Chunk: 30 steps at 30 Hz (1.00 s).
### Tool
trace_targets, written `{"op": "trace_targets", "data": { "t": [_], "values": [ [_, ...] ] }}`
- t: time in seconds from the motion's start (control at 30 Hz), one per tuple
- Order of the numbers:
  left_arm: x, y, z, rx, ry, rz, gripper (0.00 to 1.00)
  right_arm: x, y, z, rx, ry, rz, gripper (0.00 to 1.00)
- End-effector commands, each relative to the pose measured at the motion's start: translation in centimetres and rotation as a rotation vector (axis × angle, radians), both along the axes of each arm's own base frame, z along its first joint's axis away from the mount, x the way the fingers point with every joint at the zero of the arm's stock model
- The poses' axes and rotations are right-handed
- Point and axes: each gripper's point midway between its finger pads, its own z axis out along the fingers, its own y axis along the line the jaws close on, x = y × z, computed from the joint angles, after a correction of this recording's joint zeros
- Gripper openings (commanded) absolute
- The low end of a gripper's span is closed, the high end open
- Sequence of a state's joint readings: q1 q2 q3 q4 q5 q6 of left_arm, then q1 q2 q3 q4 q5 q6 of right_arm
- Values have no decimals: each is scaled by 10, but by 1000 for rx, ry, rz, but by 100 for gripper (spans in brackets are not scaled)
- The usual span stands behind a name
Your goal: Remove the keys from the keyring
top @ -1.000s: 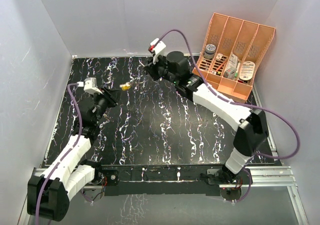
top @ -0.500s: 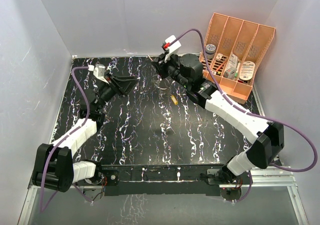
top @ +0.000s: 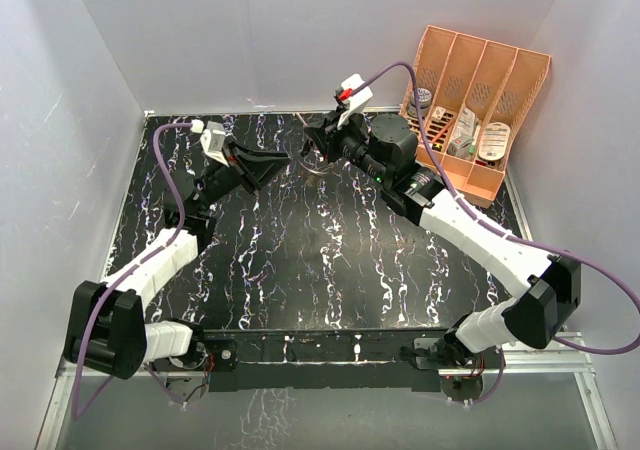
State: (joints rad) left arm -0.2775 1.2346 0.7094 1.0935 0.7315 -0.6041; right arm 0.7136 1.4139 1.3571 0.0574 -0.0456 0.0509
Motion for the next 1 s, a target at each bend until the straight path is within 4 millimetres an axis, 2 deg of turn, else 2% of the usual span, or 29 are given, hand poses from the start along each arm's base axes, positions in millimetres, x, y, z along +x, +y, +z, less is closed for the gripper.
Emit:
{"op": "trace_targets", "data": {
  "t": [0.0, 0.17, 0.33, 0.4, 0.6, 0.97],
  "values": [
    [-7, -11, 12, 9, -87, -57, 21, -17, -1, 45, 124, -85, 35, 0],
    [-14, -23, 16, 1, -97, -121, 22, -22, 0, 44, 132, -77, 40, 0],
    [-42, -41, 25, 10, -150, -222, 20, -23, -1, 42, 130, -76, 29, 0],
    [-47, -48, 20, 36, -140, -222, 21, -24, 0, 42, 130, -76, 28, 0],
    [-44, -58, 8, 98, -142, -158, 23, -27, 5, 41, 128, -75, 40, 0],
    [-34, -45, 2, 136, -151, -35, 23, -34, -2, 47, 129, -91, 25, 0]
  ]
}}
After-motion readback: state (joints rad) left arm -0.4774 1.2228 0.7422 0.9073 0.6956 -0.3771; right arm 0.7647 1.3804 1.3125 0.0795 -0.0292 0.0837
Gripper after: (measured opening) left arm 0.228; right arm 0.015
